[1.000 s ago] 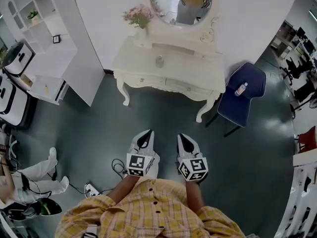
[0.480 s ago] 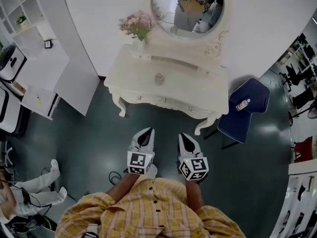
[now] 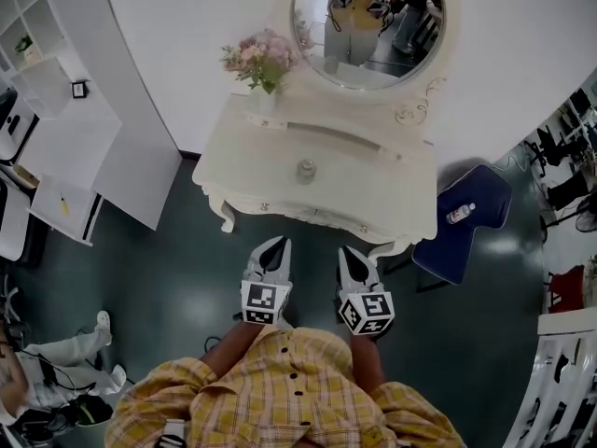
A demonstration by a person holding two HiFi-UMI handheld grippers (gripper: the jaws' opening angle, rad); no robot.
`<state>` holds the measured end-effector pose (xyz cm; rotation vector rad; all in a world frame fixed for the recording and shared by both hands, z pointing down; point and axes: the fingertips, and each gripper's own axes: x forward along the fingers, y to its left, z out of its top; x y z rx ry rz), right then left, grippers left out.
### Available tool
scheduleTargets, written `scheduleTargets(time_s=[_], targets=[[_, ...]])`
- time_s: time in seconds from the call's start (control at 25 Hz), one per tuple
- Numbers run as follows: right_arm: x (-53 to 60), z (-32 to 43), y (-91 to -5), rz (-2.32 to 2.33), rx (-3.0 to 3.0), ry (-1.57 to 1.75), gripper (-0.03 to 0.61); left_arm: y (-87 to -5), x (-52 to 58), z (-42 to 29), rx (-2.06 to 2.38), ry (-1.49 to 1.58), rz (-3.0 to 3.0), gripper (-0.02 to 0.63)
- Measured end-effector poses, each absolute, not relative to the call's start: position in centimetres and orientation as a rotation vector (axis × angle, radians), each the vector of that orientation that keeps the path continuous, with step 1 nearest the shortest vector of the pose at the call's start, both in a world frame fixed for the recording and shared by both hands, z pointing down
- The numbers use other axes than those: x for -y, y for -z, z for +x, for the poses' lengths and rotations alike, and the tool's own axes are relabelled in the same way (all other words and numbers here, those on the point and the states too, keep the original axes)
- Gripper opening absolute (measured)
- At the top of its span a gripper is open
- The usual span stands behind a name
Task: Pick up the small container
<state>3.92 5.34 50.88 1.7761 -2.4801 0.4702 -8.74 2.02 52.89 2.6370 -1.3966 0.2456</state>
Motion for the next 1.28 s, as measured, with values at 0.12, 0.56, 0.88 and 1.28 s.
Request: scheduleTargets(time_s=[0.12,0.56,0.88,1.28], targets=[[-4.0,3.9,-51.2,1.791,2.464,-0.476,0.003,-53.2,-0.3,-9.1,1.394,-0.242,2.627,-0.002],[-1.3,3.9,-51.9,1.794,2.416,-0.480,0.003,-54.4,3.5,-9.3,1.367,-0.234,2.585,-0.002],[2.6,4.3,-52.4,1.762,2.430,-0.478,0.003,-55.5,7.3,-8.3,1.384,-0.272,2.560,-0.002],[8.9,6.1,-53.8,1.674,2.444,-0.530,0.003,-58.7,12.9,-5.4,1.378,-0.390,2.504,-0.002]])
